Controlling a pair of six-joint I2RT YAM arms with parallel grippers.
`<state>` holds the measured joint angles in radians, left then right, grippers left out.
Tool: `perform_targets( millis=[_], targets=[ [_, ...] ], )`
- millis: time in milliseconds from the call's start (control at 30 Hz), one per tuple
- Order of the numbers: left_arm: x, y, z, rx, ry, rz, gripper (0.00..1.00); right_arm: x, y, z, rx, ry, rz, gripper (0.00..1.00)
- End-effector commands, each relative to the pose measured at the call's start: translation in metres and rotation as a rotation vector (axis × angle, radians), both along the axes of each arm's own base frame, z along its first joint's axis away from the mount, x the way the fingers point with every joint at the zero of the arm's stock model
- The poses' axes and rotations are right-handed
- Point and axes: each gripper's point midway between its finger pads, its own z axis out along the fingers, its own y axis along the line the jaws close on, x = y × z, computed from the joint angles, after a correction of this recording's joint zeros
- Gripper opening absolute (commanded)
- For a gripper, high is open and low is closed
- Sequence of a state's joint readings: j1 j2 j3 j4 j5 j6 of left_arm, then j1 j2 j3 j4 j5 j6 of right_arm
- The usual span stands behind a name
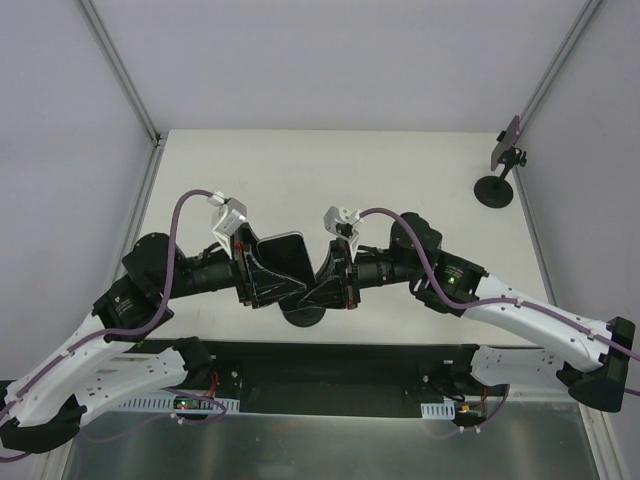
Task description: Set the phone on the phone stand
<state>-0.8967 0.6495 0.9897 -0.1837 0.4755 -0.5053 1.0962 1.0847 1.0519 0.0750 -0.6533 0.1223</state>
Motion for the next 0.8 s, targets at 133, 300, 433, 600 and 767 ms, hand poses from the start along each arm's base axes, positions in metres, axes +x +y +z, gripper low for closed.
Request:
perform_targets(
  millis=[133, 300, 433, 600, 767],
  targets=[
    [0.011, 0.007, 0.045, -0.104, 0.049, 0.102, 0.42, -0.008, -0.005, 0.027, 0.120, -0.057, 0.024, 0.00],
    [0.009, 0.005, 0.053, -0.114, 0.031, 0.081, 0.21, -0.009, -0.006, 0.029, 0.131, -0.061, 0.024, 0.00],
    [0.007, 0.003, 0.057, -0.109, 0.011, 0.060, 0.00, -0.010, -0.007, 0.032, 0.142, -0.069, 0.022, 0.00],
    [0.007, 0.011, 0.062, -0.117, -0.050, 0.086, 0.00, 0.007, -0.009, 0.012, 0.033, -0.042, -0.087, 0.70],
    [0.023, 0.038, 0.043, 0.001, -0.125, 0.241, 0.00, 0.036, -0.028, -0.040, -0.196, 0.046, -0.320, 0.96]
  ],
)
